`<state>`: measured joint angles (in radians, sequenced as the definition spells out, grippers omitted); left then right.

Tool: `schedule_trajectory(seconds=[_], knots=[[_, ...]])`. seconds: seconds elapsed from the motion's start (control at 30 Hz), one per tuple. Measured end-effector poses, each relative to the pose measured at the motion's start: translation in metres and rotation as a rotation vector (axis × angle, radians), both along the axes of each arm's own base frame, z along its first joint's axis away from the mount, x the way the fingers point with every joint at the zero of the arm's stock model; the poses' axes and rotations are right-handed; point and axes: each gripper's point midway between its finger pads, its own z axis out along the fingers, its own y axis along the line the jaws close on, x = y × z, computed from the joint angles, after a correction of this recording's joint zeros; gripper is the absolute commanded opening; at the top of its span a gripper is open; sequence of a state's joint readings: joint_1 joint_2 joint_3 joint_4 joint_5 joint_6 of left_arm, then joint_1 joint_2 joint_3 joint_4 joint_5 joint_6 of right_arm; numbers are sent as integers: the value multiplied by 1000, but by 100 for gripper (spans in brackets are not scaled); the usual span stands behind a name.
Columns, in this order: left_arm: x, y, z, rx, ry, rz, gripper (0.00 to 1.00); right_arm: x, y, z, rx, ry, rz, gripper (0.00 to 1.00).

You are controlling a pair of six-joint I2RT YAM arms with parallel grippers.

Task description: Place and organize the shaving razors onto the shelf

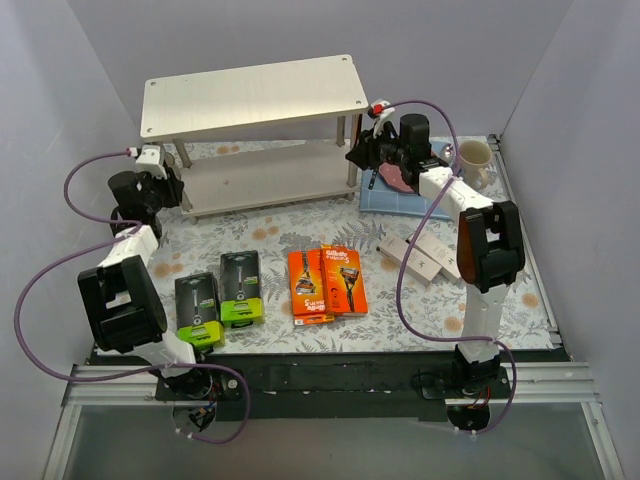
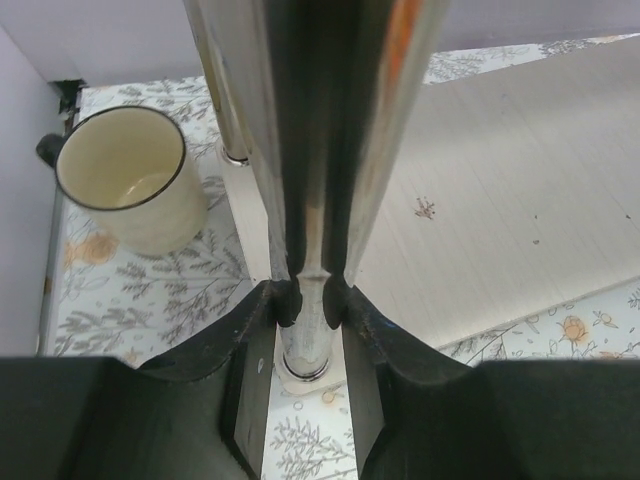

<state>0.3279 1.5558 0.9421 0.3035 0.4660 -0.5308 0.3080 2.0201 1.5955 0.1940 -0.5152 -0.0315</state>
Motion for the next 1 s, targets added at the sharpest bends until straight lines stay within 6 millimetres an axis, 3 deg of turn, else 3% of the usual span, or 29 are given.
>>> schedule_trajectory(seconds=[0.3, 0.37, 0.47, 0.5, 0.57, 0.6, 0.7, 0.77, 0.87, 0.93, 1.0], knots=[[15, -38, 1, 17, -20, -92, 28, 16, -40, -1, -7, -10, -87, 32], [16, -44, 0, 18, -20, -104, 33, 18, -45, -1, -11, -14, -93, 35], [15, -50, -1, 13, -15, -116, 54, 20, -51, -2, -20, -21, -96, 49], [15, -52, -1, 10, -10, -121, 63, 20, -52, -2, -25, -26, -96, 59], [12, -58, -8, -3, 27, -124, 98, 23, -57, -2, -59, -54, -107, 67], [9, -61, -11, -5, 48, -124, 98, 24, -62, -3, -80, -60, -120, 74], [-11, -63, -14, -8, 111, -133, 98, 19, -77, -3, -126, -58, -180, 81], [-30, -58, -4, 6, 114, -126, 98, 7, -95, 2, -146, -37, -235, 82], [-69, -56, 26, 63, 80, -139, 98, -23, -122, 18, -154, -2, -309, 82], [-89, -65, 49, 107, 40, -188, 98, -50, -134, 29, -152, 16, -337, 79], [-106, -78, 54, 121, 61, -262, 98, -70, -136, 35, -172, 34, -358, 77]])
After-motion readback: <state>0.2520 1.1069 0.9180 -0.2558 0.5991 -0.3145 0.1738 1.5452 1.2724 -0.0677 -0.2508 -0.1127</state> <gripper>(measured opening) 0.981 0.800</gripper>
